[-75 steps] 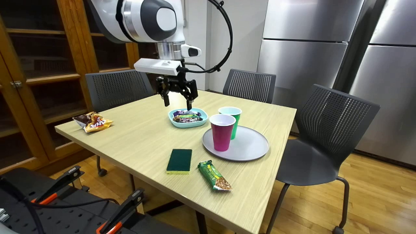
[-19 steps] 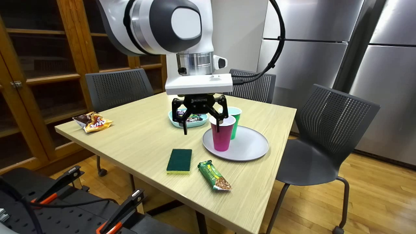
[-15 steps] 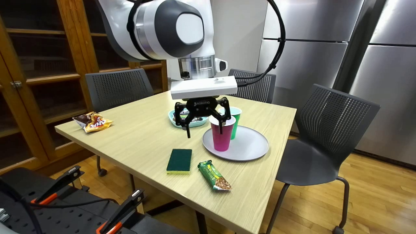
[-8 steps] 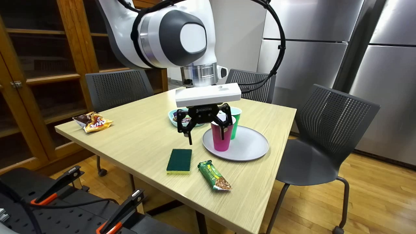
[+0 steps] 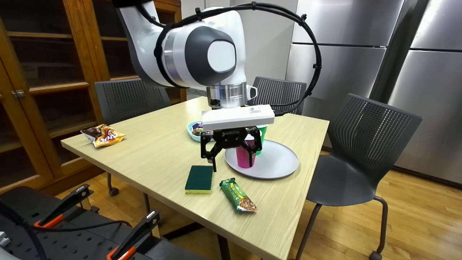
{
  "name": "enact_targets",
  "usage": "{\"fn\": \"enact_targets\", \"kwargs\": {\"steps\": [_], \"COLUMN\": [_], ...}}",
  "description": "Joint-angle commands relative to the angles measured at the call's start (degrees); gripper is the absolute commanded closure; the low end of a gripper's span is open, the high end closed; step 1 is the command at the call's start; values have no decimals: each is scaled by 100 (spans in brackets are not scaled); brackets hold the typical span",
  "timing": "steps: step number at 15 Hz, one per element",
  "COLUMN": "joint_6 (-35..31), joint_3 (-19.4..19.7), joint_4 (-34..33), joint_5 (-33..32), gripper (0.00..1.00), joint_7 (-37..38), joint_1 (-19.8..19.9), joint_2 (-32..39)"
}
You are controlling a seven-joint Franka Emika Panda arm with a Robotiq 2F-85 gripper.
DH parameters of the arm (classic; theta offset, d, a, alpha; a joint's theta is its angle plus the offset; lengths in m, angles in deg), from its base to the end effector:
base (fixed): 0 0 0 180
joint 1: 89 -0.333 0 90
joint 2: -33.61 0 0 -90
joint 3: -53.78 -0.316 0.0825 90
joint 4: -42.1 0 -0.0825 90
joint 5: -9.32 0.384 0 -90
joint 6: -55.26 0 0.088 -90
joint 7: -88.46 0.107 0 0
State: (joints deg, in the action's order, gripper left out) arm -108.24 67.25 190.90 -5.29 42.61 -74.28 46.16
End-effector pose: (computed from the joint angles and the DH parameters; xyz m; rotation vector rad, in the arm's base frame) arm 0.3930 -0.2010 0.1840 2.8998 0.8307 -0.0712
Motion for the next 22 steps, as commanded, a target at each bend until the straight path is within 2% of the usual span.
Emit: {"fn": "enact_targets", "kwargs": {"steps": [1, 13, 22], "joint_6": [-84, -140, -157], "joint_3": [-147, -322, -259], "joint_4": [-241, -670, -681], "joint_5": [22, -15, -149], "gripper": [0, 0, 0], "joint_7": [-240, -230, -201], "joint_1": [234, 468, 438], "joint_2": [324, 954, 1187]}}
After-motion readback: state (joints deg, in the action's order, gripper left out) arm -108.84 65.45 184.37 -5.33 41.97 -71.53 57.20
